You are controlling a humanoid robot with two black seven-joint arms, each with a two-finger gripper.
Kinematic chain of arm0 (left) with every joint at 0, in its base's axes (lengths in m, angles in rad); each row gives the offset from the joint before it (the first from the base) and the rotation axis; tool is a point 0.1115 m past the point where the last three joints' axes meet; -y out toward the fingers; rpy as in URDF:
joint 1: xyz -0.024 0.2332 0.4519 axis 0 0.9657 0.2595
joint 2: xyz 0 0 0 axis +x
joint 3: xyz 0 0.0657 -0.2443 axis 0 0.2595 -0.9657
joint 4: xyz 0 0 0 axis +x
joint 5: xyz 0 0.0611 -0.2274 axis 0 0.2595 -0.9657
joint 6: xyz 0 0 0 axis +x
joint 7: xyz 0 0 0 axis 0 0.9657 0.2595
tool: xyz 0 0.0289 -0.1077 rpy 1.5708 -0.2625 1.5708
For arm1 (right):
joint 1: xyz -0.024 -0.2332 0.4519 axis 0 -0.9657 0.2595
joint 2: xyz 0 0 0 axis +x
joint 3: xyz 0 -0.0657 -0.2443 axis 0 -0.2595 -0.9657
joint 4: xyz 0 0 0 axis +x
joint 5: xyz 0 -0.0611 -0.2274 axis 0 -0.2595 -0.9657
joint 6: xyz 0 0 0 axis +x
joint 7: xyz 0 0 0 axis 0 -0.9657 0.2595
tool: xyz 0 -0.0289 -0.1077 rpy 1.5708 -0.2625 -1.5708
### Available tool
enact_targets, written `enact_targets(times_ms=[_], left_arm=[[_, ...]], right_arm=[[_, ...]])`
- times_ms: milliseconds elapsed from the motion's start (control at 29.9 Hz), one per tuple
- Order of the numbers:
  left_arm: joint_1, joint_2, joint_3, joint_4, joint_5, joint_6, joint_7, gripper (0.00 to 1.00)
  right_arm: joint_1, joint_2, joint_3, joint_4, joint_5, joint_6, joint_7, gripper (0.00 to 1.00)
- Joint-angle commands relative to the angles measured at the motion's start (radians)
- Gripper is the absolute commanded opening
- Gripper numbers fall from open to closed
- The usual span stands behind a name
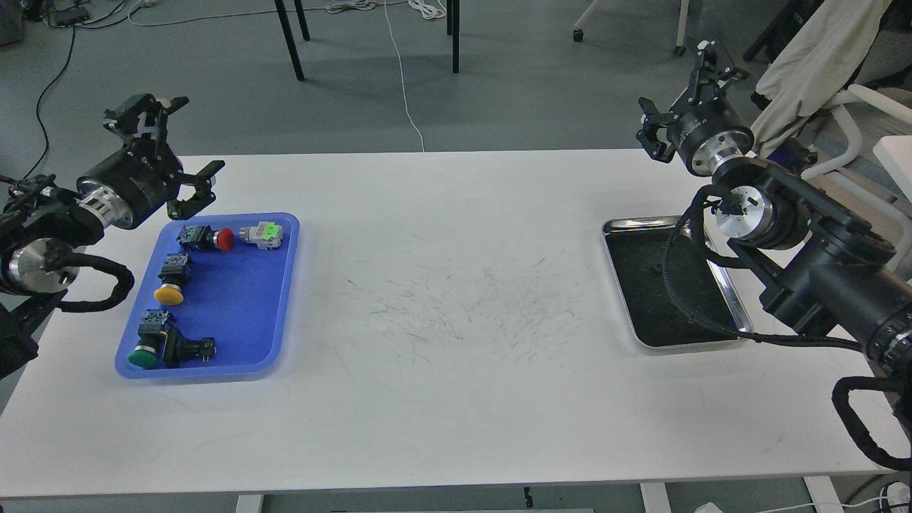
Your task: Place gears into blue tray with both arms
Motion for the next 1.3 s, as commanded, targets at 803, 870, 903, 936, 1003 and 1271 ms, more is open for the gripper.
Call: enact_targets(times_ms=[803, 870, 903, 936, 1003, 1271], left_arm=[[-0.054, -0.061, -0.033, 0.075, -0.021, 0.077, -0.066, 0.98], [-0.064, -0.066, -0.005, 0.081, -0.013, 0.078, -0.065, 0.98], [-0.073, -0.066, 0.015, 0.093, -0.016, 0.078, -0.066, 0.98], [-0.096, -0.067, 0.027, 0.111, -0.016, 0.077, -0.068, 0.98], [-0.136, -0.091, 0.052, 0.116, -0.013, 0.077, -0.068, 0.99], [-0.147, -0.116, 0.102, 0.122, -0.015, 0.083, -0.073, 0.99]], right_arm=[[0.003, -0.006, -0.003, -0.011, 0.000, -0.008, -0.001, 0.99], [0.003, -0.008, -0.004, -0.011, 0.000, -0.008, -0.001, 0.99], [0.003, -0.008, -0.004, -0.011, 0.000, -0.008, -0.001, 0.99], [0.003, -0.006, -0.004, -0.011, 0.000, -0.008, -0.001, 0.99], [0.003, -0.003, -0.004, -0.011, 0.000, -0.008, -0.001, 0.99], [0.003, -0.009, -0.004, -0.009, 0.000, -0.008, -0.001, 0.99]])
